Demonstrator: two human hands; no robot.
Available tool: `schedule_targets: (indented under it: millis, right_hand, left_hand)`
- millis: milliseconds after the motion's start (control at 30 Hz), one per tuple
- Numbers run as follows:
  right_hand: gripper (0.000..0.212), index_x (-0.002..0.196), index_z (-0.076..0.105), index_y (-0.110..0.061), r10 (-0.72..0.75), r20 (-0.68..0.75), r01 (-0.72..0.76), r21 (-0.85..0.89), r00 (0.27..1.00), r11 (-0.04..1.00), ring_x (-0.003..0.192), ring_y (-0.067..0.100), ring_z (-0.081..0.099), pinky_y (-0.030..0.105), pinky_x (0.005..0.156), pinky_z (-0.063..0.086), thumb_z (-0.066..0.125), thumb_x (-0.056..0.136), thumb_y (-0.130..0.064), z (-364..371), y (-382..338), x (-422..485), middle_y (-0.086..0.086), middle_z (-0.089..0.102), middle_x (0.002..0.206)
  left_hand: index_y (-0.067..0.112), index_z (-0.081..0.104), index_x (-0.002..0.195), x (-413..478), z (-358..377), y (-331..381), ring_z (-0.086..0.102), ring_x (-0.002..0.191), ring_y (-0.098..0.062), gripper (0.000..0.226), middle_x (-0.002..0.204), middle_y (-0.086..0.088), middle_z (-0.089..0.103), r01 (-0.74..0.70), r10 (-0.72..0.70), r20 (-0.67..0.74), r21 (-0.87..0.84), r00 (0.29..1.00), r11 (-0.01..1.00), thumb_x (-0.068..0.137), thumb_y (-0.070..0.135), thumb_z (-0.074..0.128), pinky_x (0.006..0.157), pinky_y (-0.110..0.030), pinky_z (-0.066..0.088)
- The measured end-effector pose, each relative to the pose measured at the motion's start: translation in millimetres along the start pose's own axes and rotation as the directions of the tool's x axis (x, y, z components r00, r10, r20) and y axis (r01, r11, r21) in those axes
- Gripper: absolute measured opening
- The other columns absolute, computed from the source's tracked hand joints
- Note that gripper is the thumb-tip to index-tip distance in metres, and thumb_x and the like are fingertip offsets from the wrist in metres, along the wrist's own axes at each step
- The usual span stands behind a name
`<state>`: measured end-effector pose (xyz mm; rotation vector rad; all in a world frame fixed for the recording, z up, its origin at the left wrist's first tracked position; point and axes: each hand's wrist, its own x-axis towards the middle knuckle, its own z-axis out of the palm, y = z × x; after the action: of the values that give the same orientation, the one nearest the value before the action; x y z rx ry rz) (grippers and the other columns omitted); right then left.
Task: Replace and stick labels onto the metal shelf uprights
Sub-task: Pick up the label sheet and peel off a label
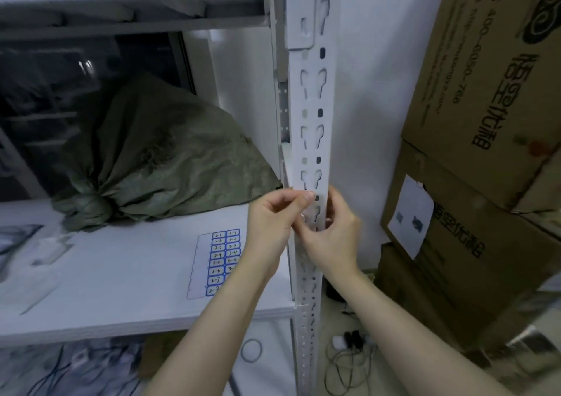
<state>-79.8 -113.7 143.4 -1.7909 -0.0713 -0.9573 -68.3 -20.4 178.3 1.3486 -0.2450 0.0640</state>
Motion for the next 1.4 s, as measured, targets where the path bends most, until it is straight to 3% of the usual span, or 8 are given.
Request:
schedule_targets:
  millis: [133,367,500,733,967,1067,1200,1400]
  right_hand:
    - [0.044,0.112,0.056,-0.021,0.017,0.000,-0.017,-0.102,1.000,0.995,0.070,0.007,0.062,0.040,0.062,0.054,0.055,0.079,-0.050,0.5,-4.2,0.8,-0.010,0.066,0.085]
    - [0.038,0.107,0.051,-0.004,-0.146,-0.270,0.098,-0.183,0.952,0.978,0.094,0.018,0.050,0.032,0.076,0.046,0.069,0.078,-0.020,11.9,-66.9,16.6,0.001,0.047,0.106]
    - [0.023,0.096,0.053,-0.001,-0.239,-0.183,0.232,-0.061,0.953,0.971,0.082,0.011,0.046,0.018,0.070,0.039,0.067,0.079,-0.007,32.8,-118.9,34.4,0.000,0.047,0.093]
    - [0.009,0.081,0.057,0.005,-0.495,-0.168,0.516,0.124,0.853,0.847,0.070,0.013,0.048,0.018,0.063,0.039,0.060,0.074,0.009,63.1,-221.0,86.0,0.004,0.052,0.082]
    - [0.006,0.076,0.063,-0.011,-0.476,0.008,0.473,0.106,0.879,0.875,0.067,0.018,0.060,0.032,0.063,0.049,0.058,0.075,-0.008,92.8,-307.6,151.7,0.002,0.065,0.074]
    - [0.014,0.079,0.068,-0.018,-0.401,0.191,0.412,-0.025,0.896,0.911,0.082,0.020,0.063,0.031,0.073,0.045,0.055,0.076,-0.012,112.2,-322.2,178.0,0.000,0.070,0.081]
    - [0.018,0.078,0.070,-0.021,-0.310,0.285,0.356,-0.125,0.907,0.926,0.088,0.022,0.062,0.030,0.073,0.050,0.053,0.077,-0.015,137.2,-324.0,205.6,0.003,0.069,0.087]
    - [0.019,0.074,0.070,-0.019,-0.199,0.334,0.278,-0.208,0.921,0.938,0.085,0.025,0.062,0.025,0.067,0.046,0.053,0.078,-0.012,154.8,-315.2,222.4,0.006,0.069,0.087]
  left_hand:
    - [-0.003,0.073,0.089,-2.4,0.9,9.6,0.065,0.080,-0.019,0.010,0.082,-0.012,0.071,0.050,-0.050,0.011,0.031,0.999,0.998,0.085,0.005,0.070,0.081,-0.030,0.055]
    - [0.007,0.076,0.084,-9.8,-9.8,64.6,0.069,0.095,-0.015,0.004,0.082,0.005,0.075,0.022,-0.014,-0.073,0.107,0.997,0.994,0.084,0.009,0.072,0.090,-0.027,0.054]
    - [0.011,0.075,0.080,-12.5,-31.3,117.8,0.068,0.071,-0.008,0.008,0.074,0.003,0.074,-0.154,0.205,-0.201,0.242,0.958,0.958,0.084,0.005,0.071,0.071,-0.024,0.056]
    - [0.013,0.077,0.093,-18.4,-63.6,226.7,0.071,0.083,-0.006,0.011,0.086,0.005,0.076,-0.439,0.587,-0.190,0.496,0.787,0.749,0.087,0.007,0.068,0.075,-0.021,0.055]
    - [0.018,0.076,0.101,13.1,-98.4,306.7,0.069,0.082,-0.004,0.021,0.092,0.007,0.075,-0.419,0.721,-0.152,0.725,0.677,0.546,0.086,0.008,0.066,0.074,-0.030,0.058]
    - [0.017,0.075,0.094,34.3,-110.2,325.1,0.067,0.075,0.001,0.016,0.083,0.008,0.073,-0.383,0.743,-0.185,0.762,0.644,0.522,0.082,0.007,0.070,0.071,-0.015,0.054]
    - [0.020,0.069,0.080,76.5,-139.8,346.6,0.061,0.067,0.002,0.008,0.070,0.014,0.064,-0.225,0.692,-0.217,0.844,0.688,0.488,0.080,0.017,0.077,0.062,-0.007,0.047]
    - [0.011,0.072,0.084,145.7,-177.6,358.6,0.061,0.079,-0.017,0.006,0.083,-0.004,0.068,0.011,0.492,-0.208,0.928,0.846,0.372,0.084,0.018,0.073,0.068,-0.026,0.045]
